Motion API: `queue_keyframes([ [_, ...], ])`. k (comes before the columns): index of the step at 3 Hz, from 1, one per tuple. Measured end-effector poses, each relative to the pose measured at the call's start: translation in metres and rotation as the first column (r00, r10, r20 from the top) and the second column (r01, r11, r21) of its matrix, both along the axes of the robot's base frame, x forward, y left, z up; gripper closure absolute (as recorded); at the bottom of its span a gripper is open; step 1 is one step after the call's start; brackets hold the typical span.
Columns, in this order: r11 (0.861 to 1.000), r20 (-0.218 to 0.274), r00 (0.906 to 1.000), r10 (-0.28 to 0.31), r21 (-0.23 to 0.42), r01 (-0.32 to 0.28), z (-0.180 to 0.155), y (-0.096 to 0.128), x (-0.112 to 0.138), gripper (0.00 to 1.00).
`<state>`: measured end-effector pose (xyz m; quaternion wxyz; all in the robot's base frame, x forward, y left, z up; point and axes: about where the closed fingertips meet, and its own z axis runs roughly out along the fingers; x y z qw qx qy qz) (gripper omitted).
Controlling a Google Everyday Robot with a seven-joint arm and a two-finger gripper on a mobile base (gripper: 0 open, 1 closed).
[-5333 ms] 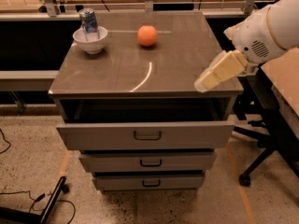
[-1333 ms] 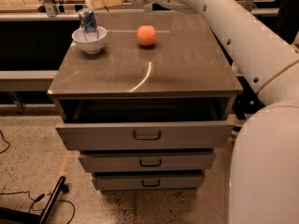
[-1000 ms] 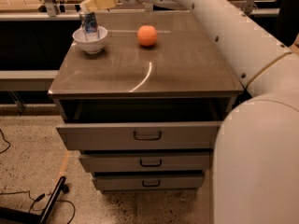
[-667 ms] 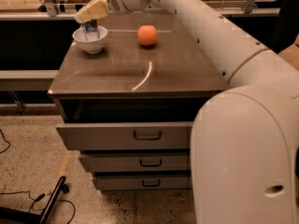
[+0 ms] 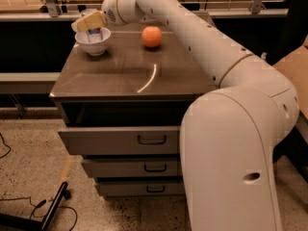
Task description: Pick redbull can from white bowl and place on counter
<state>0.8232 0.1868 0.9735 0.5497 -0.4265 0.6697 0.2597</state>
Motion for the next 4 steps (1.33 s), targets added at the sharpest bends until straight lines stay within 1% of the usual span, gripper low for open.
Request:
queue_keyframes([
  [1, 0.998, 0.004, 1.0, 0.0, 0.063, 0.0, -0.005, 0.014, 0.006, 0.0],
  [2, 0.991, 0.028, 0.9996, -0.009, 0.134, 0.005, -0.007, 0.025, 0.012, 0.0],
  [3, 0.98, 0.044, 0.9988, -0.021, 0.196, 0.012, -0.015, 0.034, 0.015, 0.0],
  [4, 0.974, 0.047, 0.9978, -0.046, 0.222, 0.034, -0.026, 0.036, 0.014, 0.0],
])
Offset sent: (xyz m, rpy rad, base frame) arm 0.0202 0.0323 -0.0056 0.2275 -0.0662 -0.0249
